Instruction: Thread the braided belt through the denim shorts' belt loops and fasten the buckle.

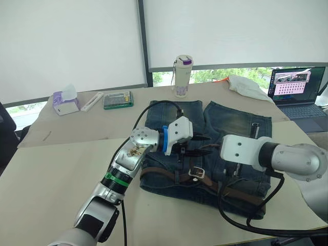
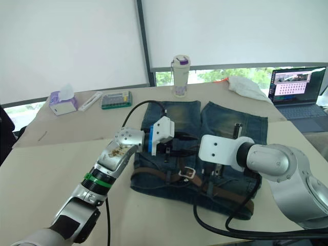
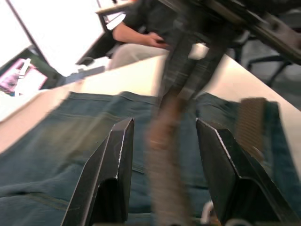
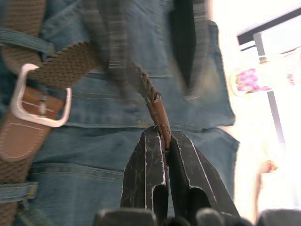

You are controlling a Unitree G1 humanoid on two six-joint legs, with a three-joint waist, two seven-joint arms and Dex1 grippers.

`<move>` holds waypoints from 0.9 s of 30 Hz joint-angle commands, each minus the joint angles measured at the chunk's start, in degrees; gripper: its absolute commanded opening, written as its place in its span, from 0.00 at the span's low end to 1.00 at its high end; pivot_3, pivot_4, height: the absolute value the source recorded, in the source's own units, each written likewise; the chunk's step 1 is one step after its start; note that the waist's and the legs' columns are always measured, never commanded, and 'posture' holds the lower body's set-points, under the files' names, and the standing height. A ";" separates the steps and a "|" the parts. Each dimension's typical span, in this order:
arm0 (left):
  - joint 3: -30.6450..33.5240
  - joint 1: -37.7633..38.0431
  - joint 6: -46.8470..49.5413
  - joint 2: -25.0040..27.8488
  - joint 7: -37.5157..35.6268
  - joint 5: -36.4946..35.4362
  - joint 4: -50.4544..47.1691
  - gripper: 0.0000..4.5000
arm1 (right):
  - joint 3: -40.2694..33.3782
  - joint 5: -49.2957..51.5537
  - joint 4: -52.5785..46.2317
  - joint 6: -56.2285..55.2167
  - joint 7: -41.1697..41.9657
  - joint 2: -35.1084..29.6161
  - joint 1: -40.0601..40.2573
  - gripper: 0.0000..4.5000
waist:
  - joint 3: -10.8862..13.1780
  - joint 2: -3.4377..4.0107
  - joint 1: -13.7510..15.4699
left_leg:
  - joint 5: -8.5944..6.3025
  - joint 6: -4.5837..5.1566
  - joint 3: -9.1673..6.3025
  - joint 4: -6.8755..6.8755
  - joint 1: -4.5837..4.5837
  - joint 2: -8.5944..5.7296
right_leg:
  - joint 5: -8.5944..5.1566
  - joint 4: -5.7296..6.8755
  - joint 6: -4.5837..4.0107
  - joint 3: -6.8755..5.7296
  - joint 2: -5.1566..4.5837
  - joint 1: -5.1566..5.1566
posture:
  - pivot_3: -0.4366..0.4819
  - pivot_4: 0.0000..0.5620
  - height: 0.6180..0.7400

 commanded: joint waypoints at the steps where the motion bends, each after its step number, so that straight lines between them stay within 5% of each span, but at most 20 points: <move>1: 0.16 0.01 0.71 1.83 -0.34 0.23 -3.02 0.49 | -1.19 -1.36 -0.36 -1.23 -0.57 -0.40 -1.19 0.00 | -0.02 0.03 -0.10 | 0.00 0.00 0.00 0.00 0.00 0.01 | 0.00 0.01 0.00 0.01 0.00 -0.01 | 0.48 0.27 1.00; 6: -0.45 -0.27 1.77 1.23 5.46 4.26 -0.28 0.49 | 0.86 -0.46 -0.61 -0.77 -0.62 2.17 -4.73 0.00 | -0.03 0.06 -0.05 | 0.00 0.00 0.01 -0.01 0.01 0.01 | 0.00 -0.01 0.00 0.01 0.00 0.00 | 0.48 0.27 1.00; 12: 1.95 2.68 3.94 0.98 10.07 4.37 0.15 0.07 | -0.76 3.42 -1.36 5.59 -0.56 6.57 -5.63 0.00 | -0.11 0.18 -0.12 | 0.00 0.00 0.01 0.00 0.00 0.03 | 0.00 0.06 0.00 0.04 -0.02 -0.01 | 0.48 0.27 1.00; 13: 2.77 3.34 4.95 0.82 10.98 3.68 -0.32 0.00 | -2.55 5.79 -2.58 8.10 -0.32 8.36 -4.72 0.09 | -0.13 0.21 -0.07 | 0.00 0.00 0.02 -0.01 0.00 0.03 | 0.00 0.09 0.00 0.06 -0.02 -0.03 | 0.48 0.27 1.00; 17: 8.76 8.31 11.68 -1.15 16.81 -1.74 -6.22 0.00 | -5.52 5.01 -1.87 17.51 -11.94 22.06 5.30 0.40 | -0.32 0.05 -0.11 | 0.00 0.00 -0.05 -0.04 0.01 0.11 | 0.01 0.19 -0.02 0.11 -0.02 -0.03 | 0.48 0.27 1.00; 20: 11.37 11.35 15.19 -2.30 20.26 -4.08 -10.43 0.00 | 1.03 0.14 0.42 13.07 -16.00 21.01 14.60 0.40 | -0.35 0.05 0.55 | -0.01 -0.03 -0.16 -0.02 -0.03 0.00 | 0.01 0.26 -0.01 0.23 -0.04 -0.07 | 0.48 0.27 1.00; 27: 25.00 15.45 33.12 -5.47 30.43 -18.35 -15.20 0.00 | -1.95 3.47 -2.25 7.09 -22.61 33.91 21.94 0.40 | -0.40 0.12 -0.70 | -0.02 -0.13 0.04 -0.03 0.23 0.08 | -0.02 0.16 0.03 0.25 0.03 -0.05 | 0.48 0.27 1.00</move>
